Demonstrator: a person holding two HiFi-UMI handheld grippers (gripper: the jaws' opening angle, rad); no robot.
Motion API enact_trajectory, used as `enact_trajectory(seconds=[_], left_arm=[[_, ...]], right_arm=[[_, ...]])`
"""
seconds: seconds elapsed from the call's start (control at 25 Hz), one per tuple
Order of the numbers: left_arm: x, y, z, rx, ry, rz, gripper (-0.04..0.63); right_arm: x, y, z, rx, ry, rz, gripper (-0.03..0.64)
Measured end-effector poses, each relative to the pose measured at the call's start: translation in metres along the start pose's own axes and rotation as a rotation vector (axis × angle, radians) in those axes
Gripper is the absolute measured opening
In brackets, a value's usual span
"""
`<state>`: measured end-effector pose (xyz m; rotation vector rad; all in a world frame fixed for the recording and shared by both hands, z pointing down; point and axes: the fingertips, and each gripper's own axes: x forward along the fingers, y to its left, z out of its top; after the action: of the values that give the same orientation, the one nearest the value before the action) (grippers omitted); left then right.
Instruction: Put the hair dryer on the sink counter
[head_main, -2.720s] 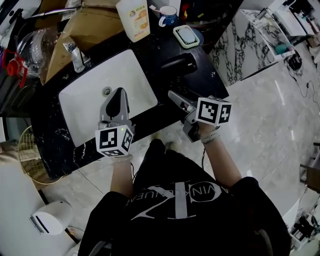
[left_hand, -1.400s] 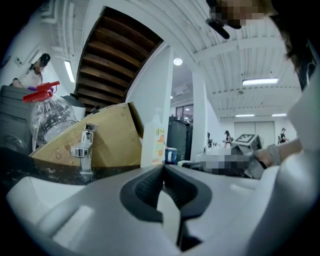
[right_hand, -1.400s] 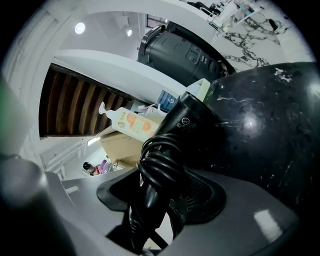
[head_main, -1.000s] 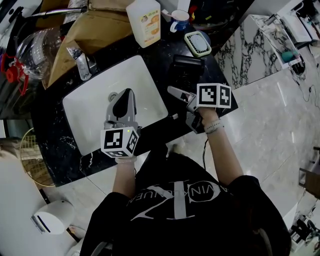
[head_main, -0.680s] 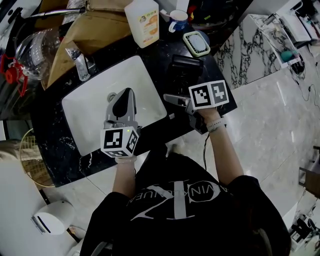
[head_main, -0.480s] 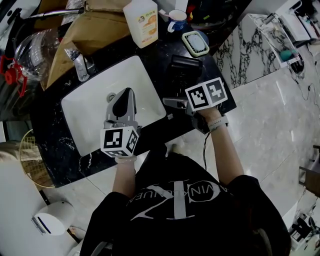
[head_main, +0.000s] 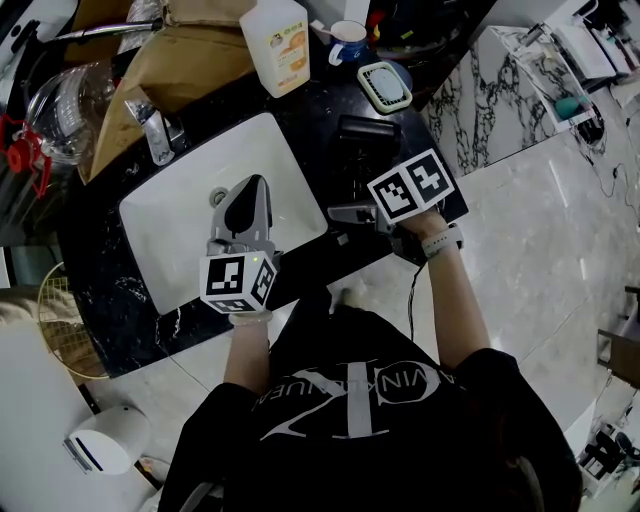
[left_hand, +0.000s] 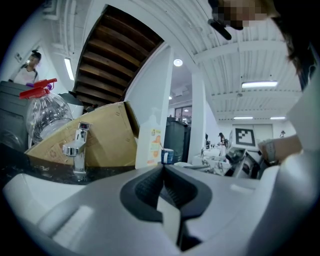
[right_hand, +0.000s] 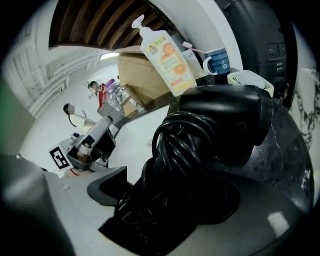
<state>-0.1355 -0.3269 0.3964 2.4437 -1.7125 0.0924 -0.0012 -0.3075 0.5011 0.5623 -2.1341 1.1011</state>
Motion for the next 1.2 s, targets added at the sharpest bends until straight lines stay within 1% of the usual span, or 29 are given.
enact_trajectory(seconds=[0.12, 0.2, 0.36, 0.56, 0.68, 0.76, 0.84, 0.96, 1.0, 1.2], left_arm=[[0.001, -0.003, 0.001, -0.004, -0.002, -0.008, 0.000], [0.001, -0.004, 0.002, -0.009, -0.004, -0.010, 0.000], [0.001, -0.007, 0.003, -0.012, -0.008, -0.014, 0.000], [0.000, -0.010, 0.003, -0.017, -0.010, -0.017, 0.000], [0.001, -0.013, 0.002, -0.019, -0.006, -0.020, 0.000], [0.000, -0.016, 0.001, -0.018, -0.004, -0.023, 0.000], [-0.001, -0.018, 0.001, -0.016, -0.003, -0.023, 0.000], [-0.002, -0.020, 0.001, -0.015, -0.003, -0.017, 0.000], [-0.003, -0.020, 0.002, -0.015, -0.004, -0.014, 0.000], [-0.009, -0.019, 0.005, -0.008, -0.011, 0.005, 0.000]], right_arm=[[0.001, 0.001, -0.006, -0.056, 0.062, -0.039, 0.443], [0.002, 0.001, -0.008, -0.061, 0.076, -0.046, 0.446], [-0.001, 0.001, -0.012, -0.041, 0.067, -0.046, 0.446], [-0.005, 0.001, -0.018, -0.040, 0.067, -0.049, 0.445], [-0.010, 0.001, -0.022, -0.036, 0.050, -0.043, 0.431], [-0.015, 0.000, -0.023, -0.044, 0.033, -0.047, 0.410], [-0.022, -0.001, -0.023, -0.056, 0.007, -0.061, 0.374], [-0.032, -0.005, -0.021, -0.072, -0.034, -0.090, 0.290], [-0.036, -0.006, -0.021, -0.080, -0.045, -0.099, 0.252], [-0.047, -0.003, -0.018, -0.142, -0.111, -0.118, 0.134]])
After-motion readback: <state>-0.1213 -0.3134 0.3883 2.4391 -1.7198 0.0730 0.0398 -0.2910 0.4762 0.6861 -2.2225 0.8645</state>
